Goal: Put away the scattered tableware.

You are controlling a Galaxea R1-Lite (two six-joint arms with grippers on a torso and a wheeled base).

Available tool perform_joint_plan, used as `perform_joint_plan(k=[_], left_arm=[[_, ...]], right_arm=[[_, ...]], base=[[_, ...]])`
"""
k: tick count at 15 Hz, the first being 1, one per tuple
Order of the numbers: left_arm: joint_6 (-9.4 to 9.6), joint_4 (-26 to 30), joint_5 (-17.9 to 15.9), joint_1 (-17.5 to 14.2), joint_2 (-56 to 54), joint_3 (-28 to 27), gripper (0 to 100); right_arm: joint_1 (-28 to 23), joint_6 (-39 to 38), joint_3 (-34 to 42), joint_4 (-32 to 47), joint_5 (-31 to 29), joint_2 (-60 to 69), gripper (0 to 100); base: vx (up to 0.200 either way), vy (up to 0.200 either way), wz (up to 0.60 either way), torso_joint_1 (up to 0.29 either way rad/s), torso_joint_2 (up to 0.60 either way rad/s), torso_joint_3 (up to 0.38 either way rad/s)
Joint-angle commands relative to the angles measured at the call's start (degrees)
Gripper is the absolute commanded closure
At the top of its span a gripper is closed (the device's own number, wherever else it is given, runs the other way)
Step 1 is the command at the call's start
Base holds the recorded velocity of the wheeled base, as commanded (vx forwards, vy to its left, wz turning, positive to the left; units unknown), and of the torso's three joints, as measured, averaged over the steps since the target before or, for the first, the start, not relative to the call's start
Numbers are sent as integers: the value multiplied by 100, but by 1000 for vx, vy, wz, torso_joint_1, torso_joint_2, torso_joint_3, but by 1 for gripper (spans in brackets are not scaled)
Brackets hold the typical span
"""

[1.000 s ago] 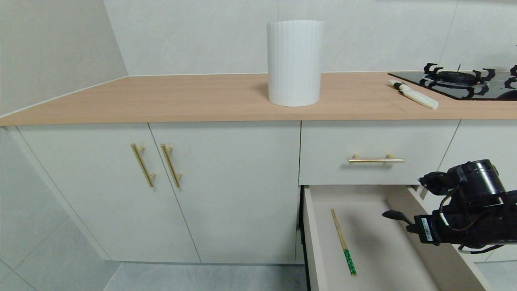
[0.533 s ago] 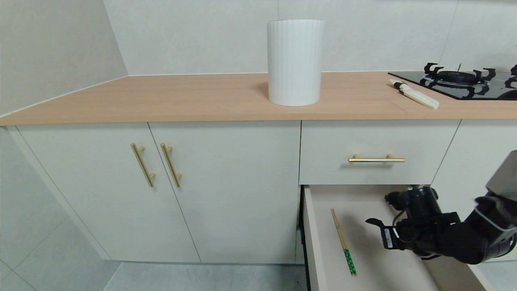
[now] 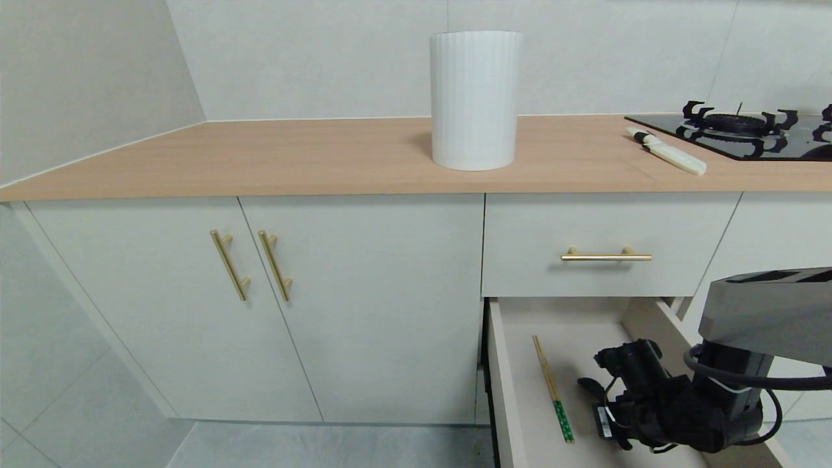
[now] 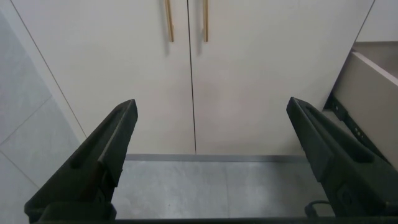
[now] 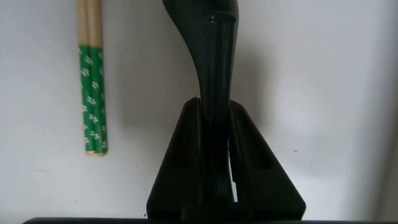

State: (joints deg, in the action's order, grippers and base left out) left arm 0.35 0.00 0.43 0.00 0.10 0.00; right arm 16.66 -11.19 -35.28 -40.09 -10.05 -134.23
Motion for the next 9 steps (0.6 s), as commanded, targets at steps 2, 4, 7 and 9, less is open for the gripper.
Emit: perform_joint_plan(k=[2,4,7,9], left_arm=[[0,0,1,0,8,0,0],[0,0,1,0,8,0,0],[0,0,1,0,8,0,0],[0,0,1,0,8,0,0]], right_arm=[[-5,-32,-49,2,38,-156,100],[-14,-41,-32,2,64,-138,100],[-14,-41,-14,2,82,-130,100],[-23,-41,-14,2,82,-138,0]], base=[[0,0,0,0,0,0],[0,0,0,0,0,0],[0,0,0,0,0,0],[0,0,0,0,0,0]])
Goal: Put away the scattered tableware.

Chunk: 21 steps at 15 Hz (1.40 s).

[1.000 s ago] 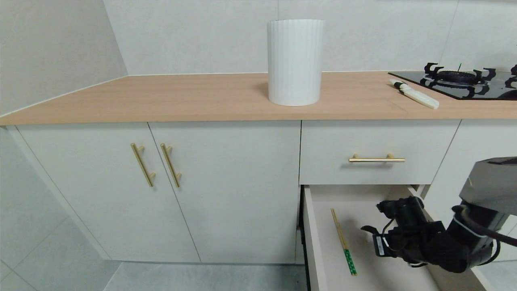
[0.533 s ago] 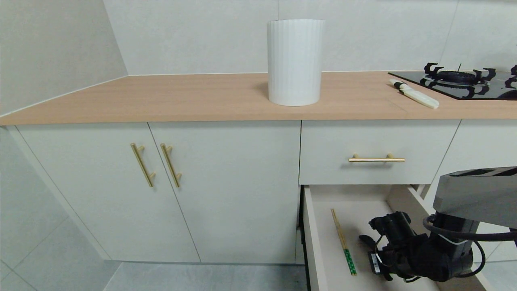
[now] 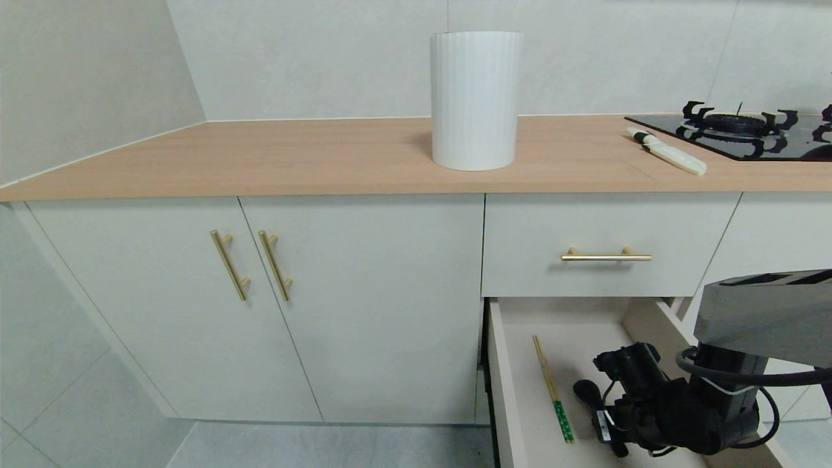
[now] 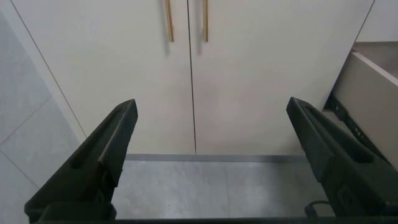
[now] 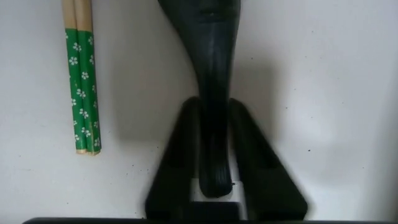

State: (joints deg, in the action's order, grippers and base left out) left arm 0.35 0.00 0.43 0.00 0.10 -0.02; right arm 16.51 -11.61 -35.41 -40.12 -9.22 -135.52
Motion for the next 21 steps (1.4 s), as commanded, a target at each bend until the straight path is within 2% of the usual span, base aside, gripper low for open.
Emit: perform_joint_plan(k=[1,9,10,11,12,13,14,15,16,17,19,21], left_arm=[[0,0,1,0,8,2,0],[0,0,1,0,8,2,0],[0,0,1,0,8,2,0],[0,0,1,0,8,2,0],[0,0,1,0,8,2,0],[0,0,1,0,8,2,0],[79,18,-8,0,-1,2,0],[61,9,-8,0,8,2,0],[17,9,-8,0,-1,2,0],[9,0,-8,0,8,2,0],[9,0,-8,0,-1,2,0],[9,0,-8,0,-1,2,0]], right_arm=[[2,0,-1,4,-1,0,0],[-25,-26,131,-22,25,167,0],[-121,-61,536,-145,87,1151,0],[-139,-52,623,-145,201,1494,0],[-165,-17,861,-75,517,2267,0],[-148,0,940,74,544,2786,0],[-130,27,878,540,544,3445,0],[-130,44,834,786,544,3691,0],[-121,106,553,1744,579,4412,0],[-121,132,369,2377,588,4746,0],[-51,159,210,2913,596,5027,0],[-16,185,219,2948,588,5097,0]], base=[[0,0,0,0,0,0],[0,0,0,0,0,0],[0,0,0,0,0,0],[0,0,0,0,0,0],[0,0,0,0,0,0],[0,0,0,0,0,0],[0,0,0,0,0,0],[0,0,0,0,0,0],[0,0,0,0,0,0],[0,0,0,0,0,0],[0,0,0,0,0,0],[0,0,0,0,0,0]])
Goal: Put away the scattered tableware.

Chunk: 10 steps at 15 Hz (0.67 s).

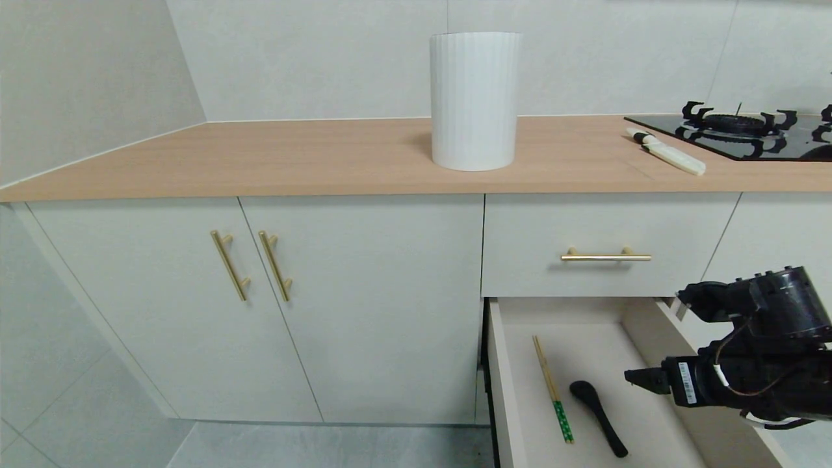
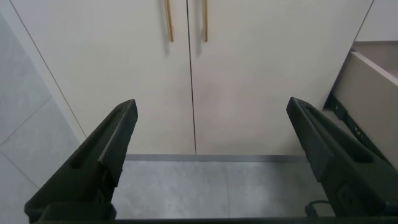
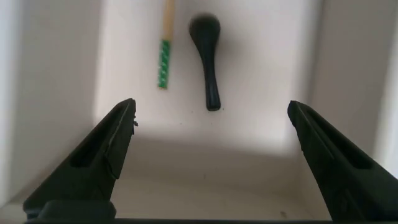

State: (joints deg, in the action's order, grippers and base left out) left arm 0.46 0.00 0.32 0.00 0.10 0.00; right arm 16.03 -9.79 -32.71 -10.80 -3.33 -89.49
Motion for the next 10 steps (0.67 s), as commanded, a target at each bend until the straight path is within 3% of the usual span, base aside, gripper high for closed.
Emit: perform_joint_plan(k=[1,3,10], left_arm=[[-2,0,3,0,8,0,0],[-2,0,3,0,8,0,0],[-11,0,12,0,-1,0,0]], right_arm=[[32,12,-43,17,-1,485,0],[32,21,-34,25,-10,476,0],[172,170,45,25,-10,433,0]], base=[[0,0,0,0,0,0],[0,0,0,0,0,0],[-200,0,0,3,4,4]])
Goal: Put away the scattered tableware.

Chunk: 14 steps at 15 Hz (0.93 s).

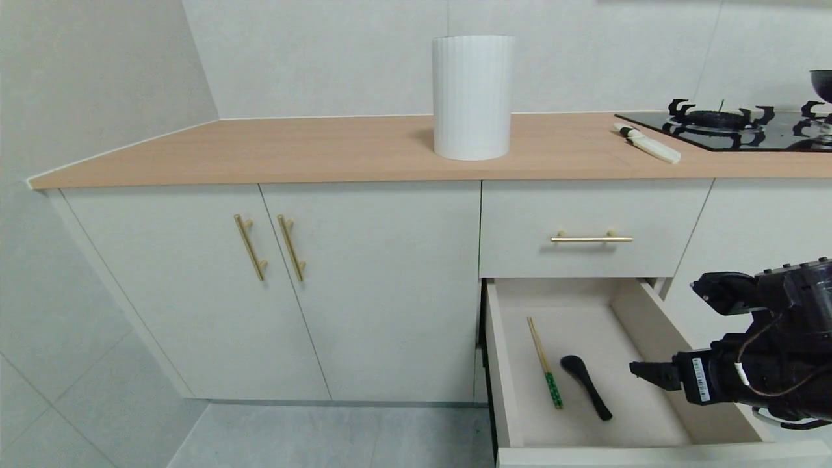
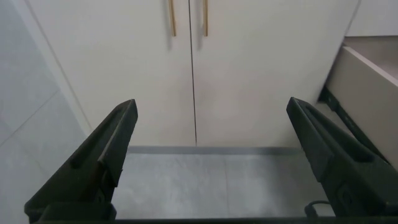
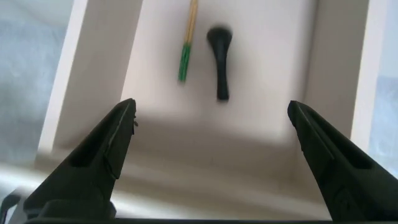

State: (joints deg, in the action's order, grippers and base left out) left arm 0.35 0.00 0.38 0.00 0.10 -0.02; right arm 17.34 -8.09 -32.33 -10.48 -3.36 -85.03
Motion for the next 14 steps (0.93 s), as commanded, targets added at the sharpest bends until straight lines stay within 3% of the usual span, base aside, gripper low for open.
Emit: perform_joint_plan(k=[1,6,9,12,14], left_arm=[[0,0,-3,0,8,2,0],[0,0,6,0,-1,2,0],[0,0,6,0,-1,2,0],[0,0,6,0,-1,2,0],[0,0,6,0,-1,2,0]], right_arm=[[51,1,16,-6,-6,-31,0],[297,265,289,-24,38,-102,0],[824,519,693,-24,108,-58,0],[1053,1381,1194,-24,126,-58,0],[1184,1495,1343,-15,126,-154,0]], base=[[-200,0,0,-2,2,-2],[-40,0,0,0,0,1],[0,0,0,0,0,0],[0,0,0,0,0,0],[0,0,0,0,0,0]])
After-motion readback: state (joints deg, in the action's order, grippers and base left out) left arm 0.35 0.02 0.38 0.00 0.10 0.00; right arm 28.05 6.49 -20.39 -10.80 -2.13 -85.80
